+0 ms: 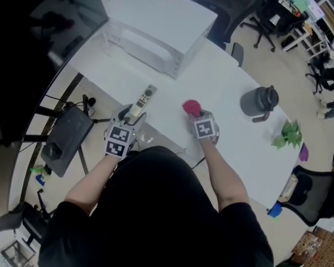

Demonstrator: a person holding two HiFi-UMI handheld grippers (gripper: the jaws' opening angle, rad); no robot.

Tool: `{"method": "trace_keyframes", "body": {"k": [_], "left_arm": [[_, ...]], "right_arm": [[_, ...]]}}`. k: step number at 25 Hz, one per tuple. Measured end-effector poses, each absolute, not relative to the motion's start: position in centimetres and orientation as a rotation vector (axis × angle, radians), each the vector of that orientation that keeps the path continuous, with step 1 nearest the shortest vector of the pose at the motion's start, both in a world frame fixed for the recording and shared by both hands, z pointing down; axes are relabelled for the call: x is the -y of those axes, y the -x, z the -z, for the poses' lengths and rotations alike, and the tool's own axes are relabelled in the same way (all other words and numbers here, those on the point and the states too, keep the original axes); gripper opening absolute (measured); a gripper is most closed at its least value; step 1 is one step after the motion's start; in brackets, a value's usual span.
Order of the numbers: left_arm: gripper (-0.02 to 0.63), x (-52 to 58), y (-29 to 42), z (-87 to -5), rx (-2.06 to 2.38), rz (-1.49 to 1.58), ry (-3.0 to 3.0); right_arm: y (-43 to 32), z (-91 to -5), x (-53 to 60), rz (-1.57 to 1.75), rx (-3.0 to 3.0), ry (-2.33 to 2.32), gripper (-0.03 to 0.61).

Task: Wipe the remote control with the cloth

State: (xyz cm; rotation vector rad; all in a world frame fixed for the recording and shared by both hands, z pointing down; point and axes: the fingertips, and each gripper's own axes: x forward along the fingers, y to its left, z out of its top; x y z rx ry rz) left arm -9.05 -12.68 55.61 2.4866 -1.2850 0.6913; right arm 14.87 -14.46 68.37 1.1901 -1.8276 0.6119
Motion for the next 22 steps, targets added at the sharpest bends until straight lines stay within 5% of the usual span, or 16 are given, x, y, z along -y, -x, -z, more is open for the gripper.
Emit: {"method": "trace_keyframes", "body": {"k": [4, 16, 22], "left_arm": [[0.242, 12.9, 8.8, -54.9, 1.284, -0.679, -2.503], [0.229, 13.5, 5.1, -47.3, 1.21, -0.53, -2.688], [0.136, 12.9, 2.9, -43.6, 1.134, -0.46, -2.809]], "right_arm": [[-15.6, -67.3, 14.3, -0.604, 1.837, -1.237, 0.181], [-13.1, -49.1, 11.6, -0.458, 2.286, -1.502, 0.179], [-10.0, -44.5, 9.6, -0.402, 2.426, -1.464, 0.038]]}}
